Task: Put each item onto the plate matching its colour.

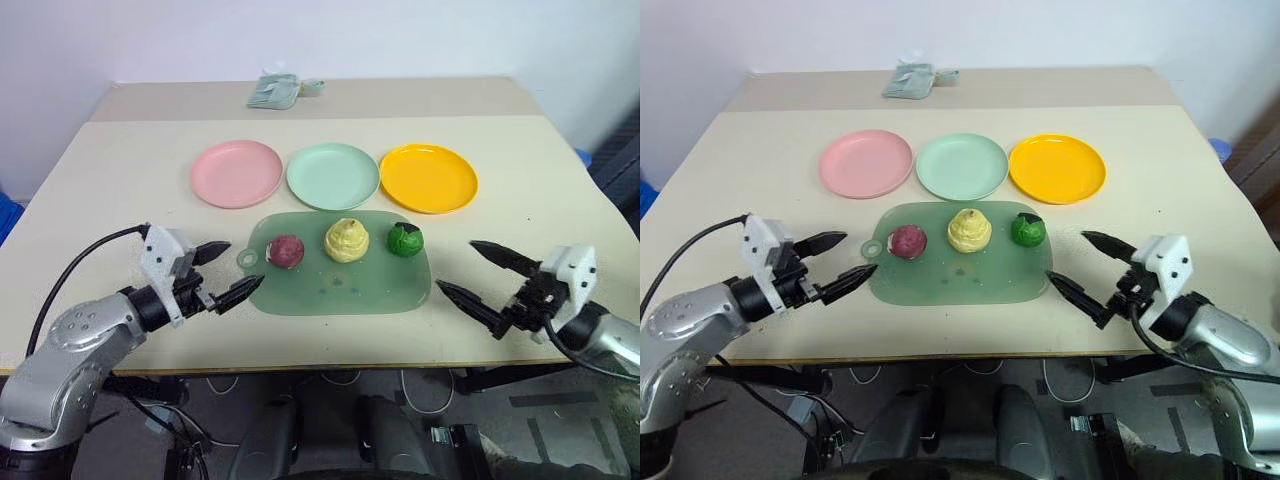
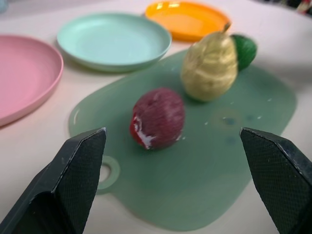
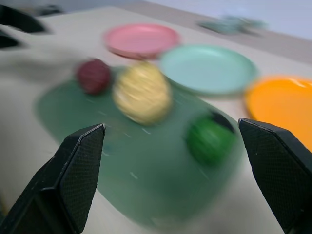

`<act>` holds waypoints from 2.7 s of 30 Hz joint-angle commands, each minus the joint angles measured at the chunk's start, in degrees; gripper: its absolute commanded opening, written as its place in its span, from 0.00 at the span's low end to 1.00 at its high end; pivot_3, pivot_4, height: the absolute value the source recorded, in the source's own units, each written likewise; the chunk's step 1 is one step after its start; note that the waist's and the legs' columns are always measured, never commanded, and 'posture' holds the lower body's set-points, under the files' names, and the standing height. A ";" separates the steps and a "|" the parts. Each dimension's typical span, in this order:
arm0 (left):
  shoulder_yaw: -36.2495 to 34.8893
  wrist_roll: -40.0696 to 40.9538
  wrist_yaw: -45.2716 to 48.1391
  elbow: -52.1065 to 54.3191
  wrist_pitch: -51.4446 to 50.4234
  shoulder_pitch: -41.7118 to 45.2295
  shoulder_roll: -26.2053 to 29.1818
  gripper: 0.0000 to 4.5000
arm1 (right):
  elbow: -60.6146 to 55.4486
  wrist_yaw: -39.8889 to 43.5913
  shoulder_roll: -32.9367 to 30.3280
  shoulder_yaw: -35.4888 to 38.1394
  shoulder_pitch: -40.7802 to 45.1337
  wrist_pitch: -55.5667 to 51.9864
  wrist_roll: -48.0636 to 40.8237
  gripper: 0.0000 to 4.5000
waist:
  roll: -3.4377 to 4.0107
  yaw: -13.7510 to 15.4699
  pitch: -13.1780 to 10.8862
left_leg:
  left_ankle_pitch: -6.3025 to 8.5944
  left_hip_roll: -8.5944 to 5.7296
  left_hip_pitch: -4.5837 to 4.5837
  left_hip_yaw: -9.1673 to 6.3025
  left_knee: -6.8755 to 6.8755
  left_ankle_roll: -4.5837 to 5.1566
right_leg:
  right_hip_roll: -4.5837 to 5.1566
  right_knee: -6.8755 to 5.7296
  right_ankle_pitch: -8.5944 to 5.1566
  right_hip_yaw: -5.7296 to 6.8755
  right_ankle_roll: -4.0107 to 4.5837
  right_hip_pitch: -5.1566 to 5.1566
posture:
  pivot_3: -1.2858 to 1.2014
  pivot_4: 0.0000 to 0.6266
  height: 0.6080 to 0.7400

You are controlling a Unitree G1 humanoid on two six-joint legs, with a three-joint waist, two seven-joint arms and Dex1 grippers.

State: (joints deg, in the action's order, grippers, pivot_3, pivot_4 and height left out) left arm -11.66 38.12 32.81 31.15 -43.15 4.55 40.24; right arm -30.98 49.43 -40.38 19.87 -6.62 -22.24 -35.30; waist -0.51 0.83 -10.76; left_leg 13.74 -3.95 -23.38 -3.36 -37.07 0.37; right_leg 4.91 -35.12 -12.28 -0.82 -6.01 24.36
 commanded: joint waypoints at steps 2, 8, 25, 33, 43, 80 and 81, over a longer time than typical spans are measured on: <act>4.37 -0.47 -5.94 -3.06 -8.65 8.20 -1.58 1.00 | -1.57 2.48 -2.25 -3.47 3.82 -0.68 -1.37 0.99 | -0.08 0.08 -0.03 | 0.00 -0.05 0.00 -0.01 -0.02 0.01 | -0.05 0.00 -0.01 0.01 -0.04 -0.03 | 0.52 0.24 1.00; 12.07 -3.93 -7.52 -9.15 -10.98 17.84 -6.52 1.00 | -0.97 2.74 -3.11 -7.28 8.73 -0.59 1.07 0.99 | -0.09 0.06 -0.03 | 0.01 -0.08 -0.01 -0.02 -0.04 0.02 | -0.04 -0.01 0.09 0.00 -0.22 -0.02 | 0.52 0.24 1.00; 19.25 -11.41 -2.60 -21.55 -10.23 25.83 -9.55 0.50 | -3.72 0.18 -3.48 -5.24 6.09 -1.02 0.11 1.00 | -0.09 -0.01 -0.02 | 0.02 -0.11 -0.02 -0.02 -0.04 0.04 | 0.10 -0.02 0.04 -0.04 -0.12 0.01 | 0.52 0.24 1.00; 10.85 -16.82 -13.48 -30.79 -3.11 34.31 -15.74 0.50 | -2.16 -1.02 -2.50 -5.96 6.81 0.87 1.44 1.00 | -0.13 0.25 -0.04 | 0.02 -0.11 -0.04 -0.04 -0.10 0.04 | 0.10 -0.03 0.11 -0.01 -0.25 0.00 | 0.52 0.24 1.00; 2.63 -25.59 -31.49 -68.63 16.76 53.71 -23.62 0.50 | 5.75 -0.72 -0.22 -8.46 12.09 5.78 5.25 1.00 | -0.16 -0.04 -0.03 | 0.05 -0.25 -0.03 0.00 -0.08 0.09 | 0.04 -0.05 0.30 0.00 -0.58 0.01 | 0.52 0.24 1.00; -5.05 0.85 40.31 -14.30 20.58 1.37 7.95 0.99 | 12.85 -12.84 12.02 -24.39 27.66 -3.30 11.43 1.00 | -0.04 -1.22 0.04 | 0.08 -0.16 -0.04 0.07 0.05 0.11 | 0.21 0.01 0.19 -0.18 -0.18 0.13 | 0.52 0.24 1.00; -5.54 1.41 40.50 -13.24 20.42 -0.12 8.02 0.99 | 14.65 -12.48 12.83 -25.05 28.79 -3.17 11.74 1.00 | -0.05 -1.24 0.04 | 0.08 -0.16 -0.04 0.07 0.04 0.12 | 0.22 0.03 0.19 -0.19 -0.18 0.13 | 0.52 0.24 1.00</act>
State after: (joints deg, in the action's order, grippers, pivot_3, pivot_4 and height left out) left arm -15.10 37.40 71.98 14.76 -23.55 4.68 47.36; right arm -17.28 36.41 -28.11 -4.75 20.65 -26.53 -24.02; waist -0.56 -0.40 -10.72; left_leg 13.83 -4.12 -23.42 -3.29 -37.04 0.49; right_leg 5.15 -35.10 -12.09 -1.00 -6.19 24.47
